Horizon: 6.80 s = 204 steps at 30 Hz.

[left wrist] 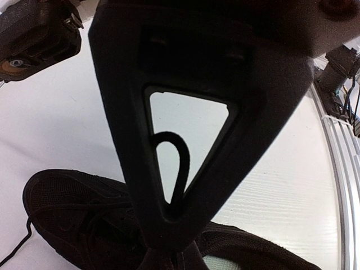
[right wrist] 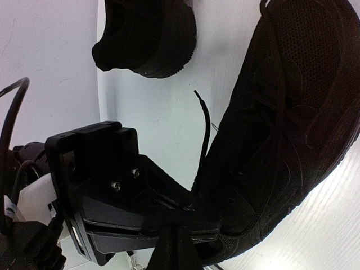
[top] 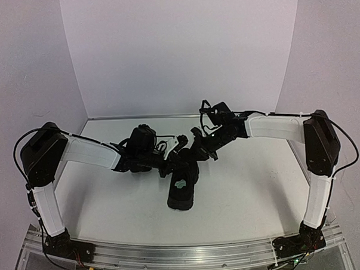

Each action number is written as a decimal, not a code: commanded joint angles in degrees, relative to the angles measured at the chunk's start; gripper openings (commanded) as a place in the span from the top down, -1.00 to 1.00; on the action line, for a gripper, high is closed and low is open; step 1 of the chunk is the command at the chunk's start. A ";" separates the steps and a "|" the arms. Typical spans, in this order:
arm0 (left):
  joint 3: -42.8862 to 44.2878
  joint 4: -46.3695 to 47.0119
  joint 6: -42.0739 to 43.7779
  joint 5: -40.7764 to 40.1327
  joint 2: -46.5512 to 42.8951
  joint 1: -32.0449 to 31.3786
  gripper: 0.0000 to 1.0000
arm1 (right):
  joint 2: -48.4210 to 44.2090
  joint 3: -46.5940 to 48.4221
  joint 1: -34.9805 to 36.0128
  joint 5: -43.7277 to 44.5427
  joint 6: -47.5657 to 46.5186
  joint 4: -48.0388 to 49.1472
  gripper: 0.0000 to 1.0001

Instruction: Tie the shoes

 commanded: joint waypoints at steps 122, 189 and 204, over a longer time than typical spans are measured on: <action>53.03 -66.87 20.90 -17.86 34.28 12.16 -0.01 | 2.60 3.13 0.19 0.47 -0.30 0.35 1.00; 15.48 -60.79 -7.88 -21.32 -17.96 7.35 1.00 | 1.40 2.85 0.17 5.56 0.40 0.43 1.00; 9.98 -52.20 -6.15 1.16 -31.24 -5.31 1.00 | 0.74 3.54 0.17 7.88 0.40 0.68 1.00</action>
